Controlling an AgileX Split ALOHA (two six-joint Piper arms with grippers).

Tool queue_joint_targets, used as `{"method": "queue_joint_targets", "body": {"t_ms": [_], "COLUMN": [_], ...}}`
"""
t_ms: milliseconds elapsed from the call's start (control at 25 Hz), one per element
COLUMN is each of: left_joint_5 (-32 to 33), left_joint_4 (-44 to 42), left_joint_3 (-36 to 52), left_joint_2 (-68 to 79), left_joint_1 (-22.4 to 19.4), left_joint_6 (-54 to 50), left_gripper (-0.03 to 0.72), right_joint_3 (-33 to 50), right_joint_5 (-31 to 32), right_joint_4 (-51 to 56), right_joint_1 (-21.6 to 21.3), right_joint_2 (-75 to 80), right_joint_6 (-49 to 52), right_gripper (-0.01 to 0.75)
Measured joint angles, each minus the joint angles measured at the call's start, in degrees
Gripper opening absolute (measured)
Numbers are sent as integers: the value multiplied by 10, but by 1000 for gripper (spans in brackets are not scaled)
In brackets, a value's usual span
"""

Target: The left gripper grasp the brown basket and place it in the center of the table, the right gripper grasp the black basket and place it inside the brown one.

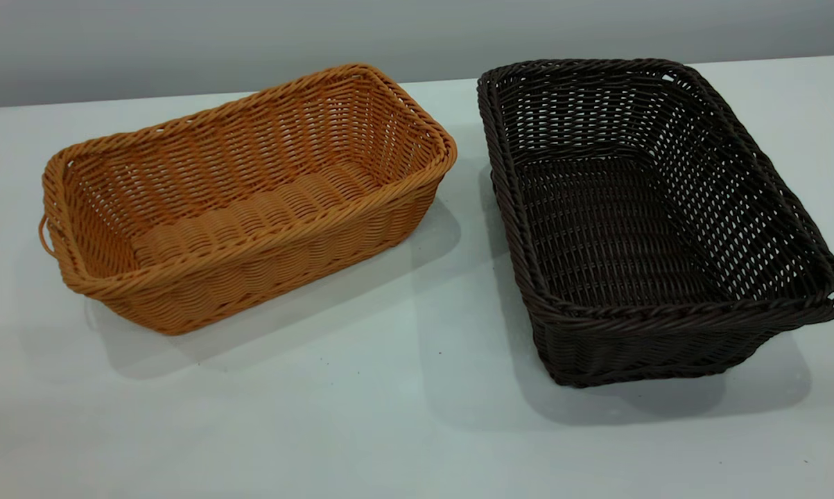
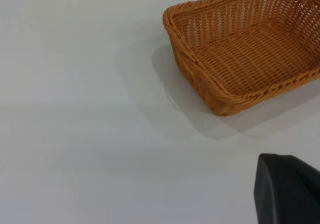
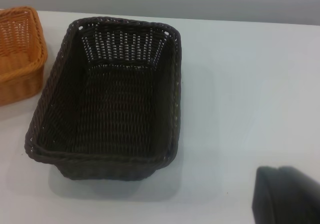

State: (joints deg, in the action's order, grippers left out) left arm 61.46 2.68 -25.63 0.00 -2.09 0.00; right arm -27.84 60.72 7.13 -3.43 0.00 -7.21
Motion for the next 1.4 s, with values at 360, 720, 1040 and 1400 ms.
{"method": "queue_joint_targets", "body": {"t_ms": [360, 720, 1040, 1400], "left_joint_5": [0, 0, -78, -142], "left_joint_4": [0, 8, 138, 226], "left_joint_3": [0, -1, -60, -112], "left_joint_2": [0, 0, 62, 231], "left_joint_1": [0, 0, 0, 0], "left_joint_6": [0, 12, 165, 357], "left_gripper": [-1, -1, 20, 211], "right_joint_3": [0, 0, -7, -11], "right_joint_5": [0, 1, -28, -106], "right_joint_4": [1, 28, 121, 214], "right_joint_1": [0, 0, 0, 0], "right_joint_2": [0, 0, 45, 192], "right_joint_6": [0, 0, 5, -21], "right_gripper": [3, 3, 107, 399]}}
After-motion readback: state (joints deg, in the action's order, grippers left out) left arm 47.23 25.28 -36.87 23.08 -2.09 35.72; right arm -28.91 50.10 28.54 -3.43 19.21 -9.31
